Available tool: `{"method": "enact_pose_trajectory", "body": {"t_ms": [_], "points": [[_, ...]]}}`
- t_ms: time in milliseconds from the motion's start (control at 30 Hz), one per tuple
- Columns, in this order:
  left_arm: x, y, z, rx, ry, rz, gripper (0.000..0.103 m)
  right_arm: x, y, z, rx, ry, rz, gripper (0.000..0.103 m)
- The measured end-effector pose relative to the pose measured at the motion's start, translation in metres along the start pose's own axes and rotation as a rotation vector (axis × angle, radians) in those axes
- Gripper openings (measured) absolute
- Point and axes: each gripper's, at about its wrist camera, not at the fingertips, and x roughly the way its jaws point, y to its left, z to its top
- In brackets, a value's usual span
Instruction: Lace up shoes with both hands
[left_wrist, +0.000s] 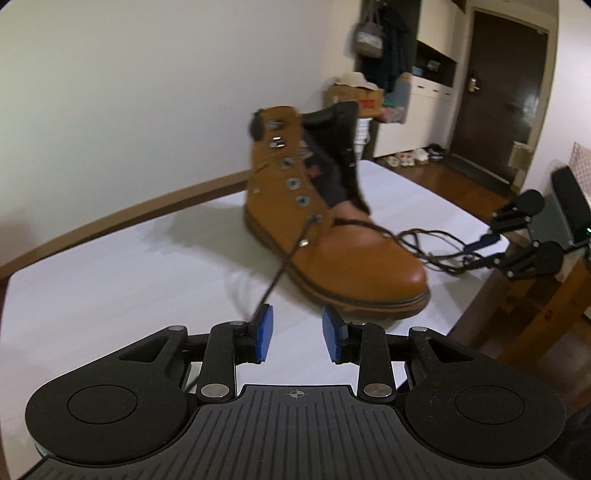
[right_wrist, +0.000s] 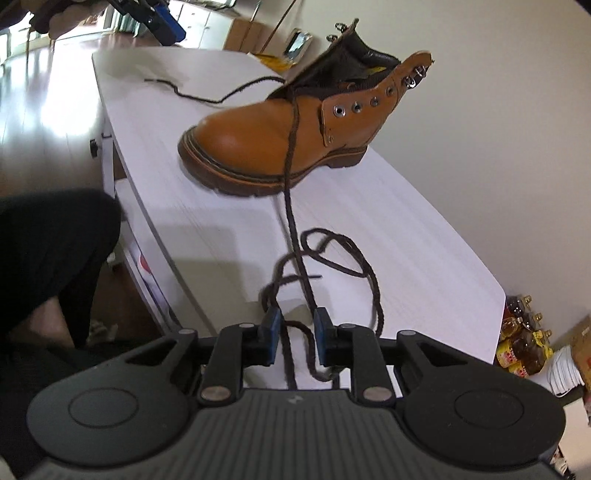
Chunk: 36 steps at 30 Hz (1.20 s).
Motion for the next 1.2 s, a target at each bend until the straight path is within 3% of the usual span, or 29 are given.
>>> {"method": "enact_pose_trajectory", "body": {"t_ms": [233, 467, 667, 767, 1000, 1200], "points": [[0.018, -0.029, 0.010, 0.046, -0.003, -0.083, 0.034, 0.000, -0.008, -0.002, -0.035, 0.038, 0.018, 0.021], [0.026, -0.047, 0.015, 0.079, -0.008, -0.121, 0.036, 0.012, -0.010, 0.003, -0.070, 0.055, 0.055, 0.021], [0.026, -0.053, 0.013, 0.075, -0.007, -0.140, 0.036, 0.016, -0.008, 0.007, -0.064, 0.045, 0.096, 0.004], [0.027, -0.057, 0.013, 0.068, -0.003, -0.161, 0.037, 0.005, -0.005, 0.006, -0.025, 0.005, 0.085, 0.003], [0.043, -0.074, 0.019, -0.068, 0.027, -0.364, 0.042, -0.048, 0.015, 0.003, 0.118, -0.198, -0.064, 0.003], [0.072, -0.080, 0.023, -0.276, 0.071, -0.572, 0.042, -0.069, 0.044, 0.004, 0.169, -0.323, -0.179, 0.003]]}}
